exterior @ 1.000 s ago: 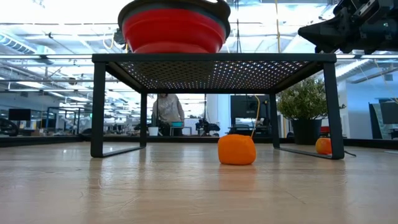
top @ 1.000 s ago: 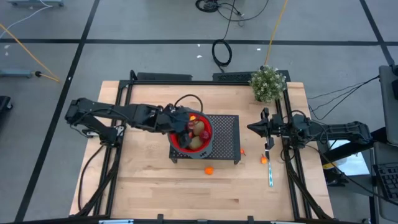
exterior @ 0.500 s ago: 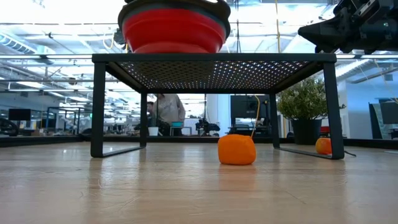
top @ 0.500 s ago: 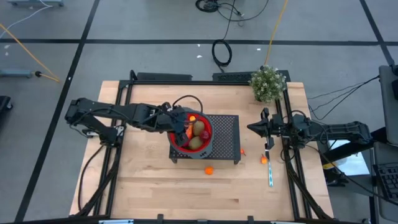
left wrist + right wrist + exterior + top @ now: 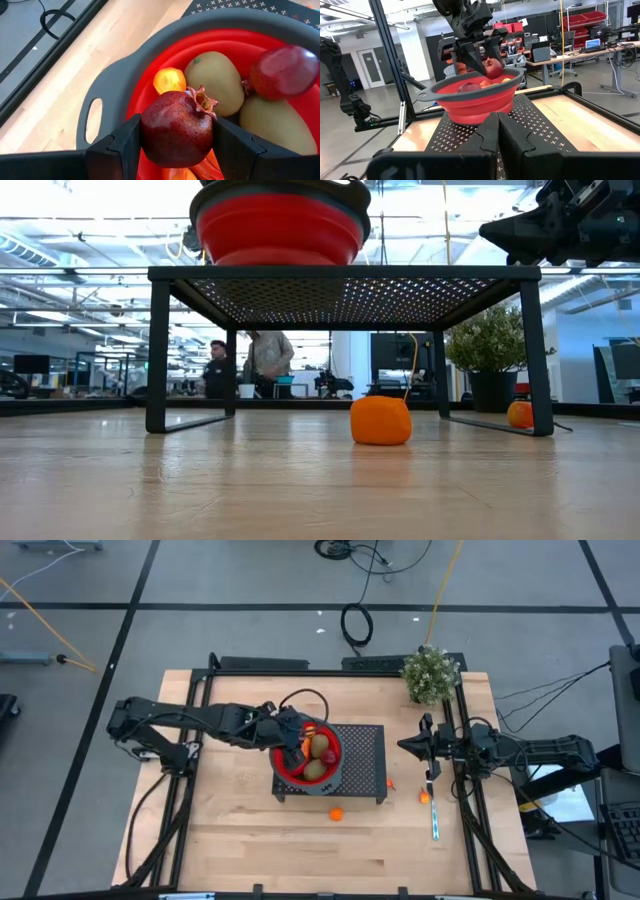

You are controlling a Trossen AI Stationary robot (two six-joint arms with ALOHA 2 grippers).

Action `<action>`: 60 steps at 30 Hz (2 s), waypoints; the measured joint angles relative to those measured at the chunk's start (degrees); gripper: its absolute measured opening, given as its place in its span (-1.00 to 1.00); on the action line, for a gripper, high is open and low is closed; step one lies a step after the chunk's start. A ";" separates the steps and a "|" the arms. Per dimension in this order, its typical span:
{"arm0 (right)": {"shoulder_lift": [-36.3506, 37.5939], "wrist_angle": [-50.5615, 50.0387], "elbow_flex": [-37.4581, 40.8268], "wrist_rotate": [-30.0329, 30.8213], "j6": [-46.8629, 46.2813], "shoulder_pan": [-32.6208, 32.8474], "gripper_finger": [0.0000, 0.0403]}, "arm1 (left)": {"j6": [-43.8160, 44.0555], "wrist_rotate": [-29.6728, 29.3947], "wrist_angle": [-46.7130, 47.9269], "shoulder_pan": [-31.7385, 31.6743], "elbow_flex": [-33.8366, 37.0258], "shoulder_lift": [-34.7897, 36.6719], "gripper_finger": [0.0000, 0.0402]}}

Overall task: Pick & Place Fruit
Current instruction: Put the pomegranate into the red colander on the shelf, then put the peach into the red colander on the shelf

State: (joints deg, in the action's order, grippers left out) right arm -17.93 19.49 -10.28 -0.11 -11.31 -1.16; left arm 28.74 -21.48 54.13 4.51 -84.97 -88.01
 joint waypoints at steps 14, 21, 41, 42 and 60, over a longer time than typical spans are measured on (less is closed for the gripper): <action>0.00 0.00 0.00 0.03 0.00 -0.01 -1.00 | -0.16 0.48 0.09 0.00 0.00 -0.56 0.01; -0.02 0.01 0.00 0.03 0.02 0.00 -1.00 | -0.64 3.90 0.30 0.00 0.00 -0.65 0.01; -0.02 1.64 0.00 -0.04 0.00 0.00 -1.00 | -1.31 3.42 0.65 0.00 0.02 -0.52 0.40; -0.02 1.70 0.00 -0.04 0.00 0.01 -1.00 | -1.43 3.42 0.78 0.00 0.02 -0.47 0.42; 0.00 2.22 0.00 -0.12 0.00 0.01 -1.00 | 0.28 3.51 3.24 -0.02 -4.46 4.62 0.45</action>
State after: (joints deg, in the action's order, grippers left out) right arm -17.93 21.70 -10.28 -0.23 -11.31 -1.15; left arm 29.02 -17.98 57.38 4.50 -89.43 -83.39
